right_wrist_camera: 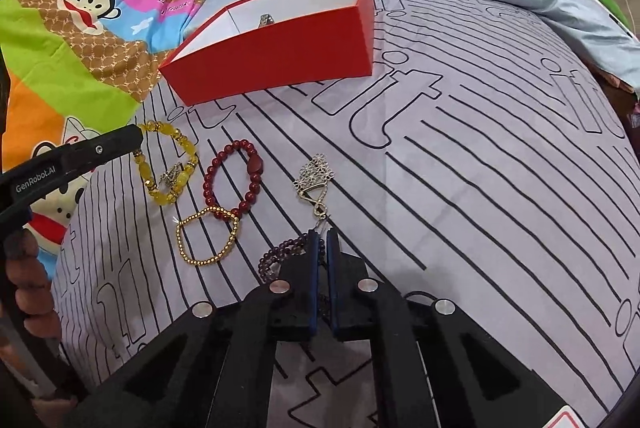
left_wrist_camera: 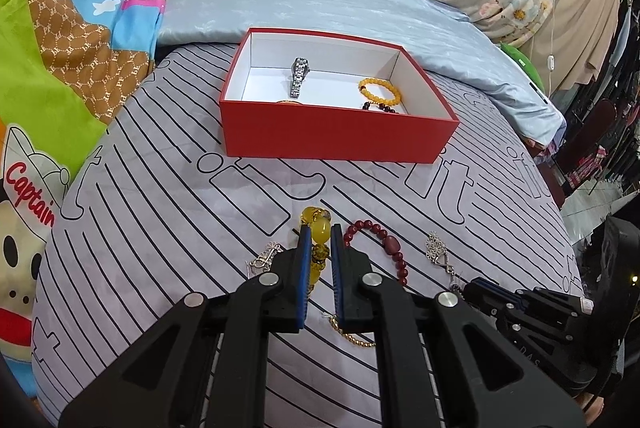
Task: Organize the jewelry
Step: 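Lift the yellow bracelet with the left tool while the right tool lifts the dark bead bracelet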
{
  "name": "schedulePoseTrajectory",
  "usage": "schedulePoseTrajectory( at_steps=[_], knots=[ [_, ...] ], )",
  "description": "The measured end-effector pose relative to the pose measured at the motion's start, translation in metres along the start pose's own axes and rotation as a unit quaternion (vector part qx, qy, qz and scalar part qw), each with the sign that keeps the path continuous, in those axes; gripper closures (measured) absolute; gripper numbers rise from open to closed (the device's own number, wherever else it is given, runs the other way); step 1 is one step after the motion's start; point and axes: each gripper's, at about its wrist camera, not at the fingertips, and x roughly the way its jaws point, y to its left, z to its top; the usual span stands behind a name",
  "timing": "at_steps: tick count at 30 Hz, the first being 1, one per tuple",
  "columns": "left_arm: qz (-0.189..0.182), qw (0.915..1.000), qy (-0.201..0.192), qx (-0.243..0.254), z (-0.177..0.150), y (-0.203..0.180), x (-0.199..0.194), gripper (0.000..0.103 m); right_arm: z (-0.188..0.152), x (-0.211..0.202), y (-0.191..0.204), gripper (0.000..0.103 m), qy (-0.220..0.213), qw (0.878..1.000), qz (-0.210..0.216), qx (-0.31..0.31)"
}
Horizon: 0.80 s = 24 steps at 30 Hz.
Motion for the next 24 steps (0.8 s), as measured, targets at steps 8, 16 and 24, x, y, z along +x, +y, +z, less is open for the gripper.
schedulePoseTrajectory(
  at_steps=[8,16,24],
  knots=[
    [0.001,1.0,0.002,-0.001,-0.001,-0.001,0.0,0.094,-0.007,0.001,0.001,0.097,0.012,1.0,0.002,-0.003],
    [0.002,1.0,0.002,-0.003,0.0,0.001,0.001,0.094,-0.013,-0.007,-0.004,0.089,0.027,0.999,0.024,0.014],
    [0.002,1.0,0.002,-0.005,-0.002,0.001,-0.001,0.094,-0.019,-0.006,0.003,0.089,0.047,0.999,0.022,0.005]
  ],
)
